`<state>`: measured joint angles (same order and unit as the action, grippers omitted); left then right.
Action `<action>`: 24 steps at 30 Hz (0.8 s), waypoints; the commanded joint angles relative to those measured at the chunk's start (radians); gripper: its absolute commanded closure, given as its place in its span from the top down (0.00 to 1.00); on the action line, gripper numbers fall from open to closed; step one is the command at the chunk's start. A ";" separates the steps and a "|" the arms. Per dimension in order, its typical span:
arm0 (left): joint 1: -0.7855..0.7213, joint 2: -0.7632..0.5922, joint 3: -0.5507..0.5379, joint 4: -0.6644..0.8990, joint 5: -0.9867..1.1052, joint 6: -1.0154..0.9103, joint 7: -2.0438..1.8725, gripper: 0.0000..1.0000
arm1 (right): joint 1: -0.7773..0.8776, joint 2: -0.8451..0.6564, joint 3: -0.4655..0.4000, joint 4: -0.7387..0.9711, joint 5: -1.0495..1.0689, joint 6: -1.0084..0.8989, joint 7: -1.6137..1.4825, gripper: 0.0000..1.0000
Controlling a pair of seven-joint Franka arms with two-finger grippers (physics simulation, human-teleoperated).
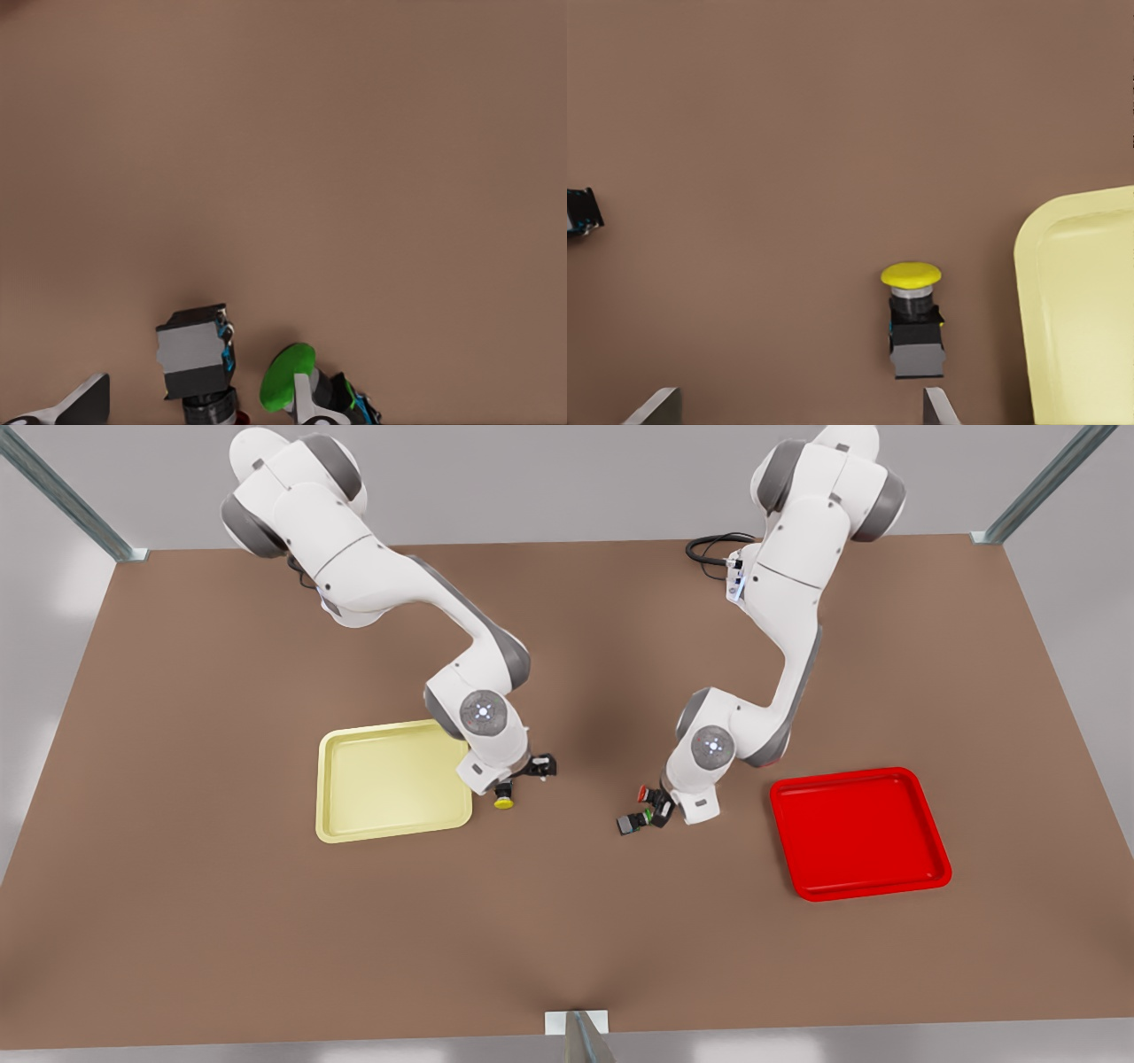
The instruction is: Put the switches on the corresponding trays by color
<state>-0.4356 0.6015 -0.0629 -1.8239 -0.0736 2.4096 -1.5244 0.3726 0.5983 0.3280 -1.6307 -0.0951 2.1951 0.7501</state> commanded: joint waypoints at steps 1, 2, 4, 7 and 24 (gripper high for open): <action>0.000 0.004 0.002 0.000 0.000 0.006 0.000 1.00 | 0.000 0.003 -0.003 -0.001 0.000 0.000 0.000 1.00; 0.000 0.007 0.008 0.000 0.000 0.011 -0.008 1.00 | 0.002 0.006 -0.003 -0.008 -0.047 0.000 0.000 1.00; 0.000 0.004 0.014 0.000 0.000 0.005 -0.017 1.00 | 0.003 0.020 -0.001 -0.008 -0.152 0.003 0.037 1.00; 0.002 0.004 0.028 -0.006 0.000 0.006 -0.026 1.00 | 0.005 0.049 -0.001 -0.009 -0.152 0.026 0.058 1.00; -0.011 0.032 0.028 -0.046 0.000 0.059 -0.057 0.72 | 0.005 0.081 -0.004 -0.156 -0.201 0.222 0.123 1.00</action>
<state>-0.4464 0.6349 -0.0353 -1.8699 -0.0736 2.4682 -1.5815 0.3773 0.6796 0.3212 -1.7883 -0.2960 2.4175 0.8728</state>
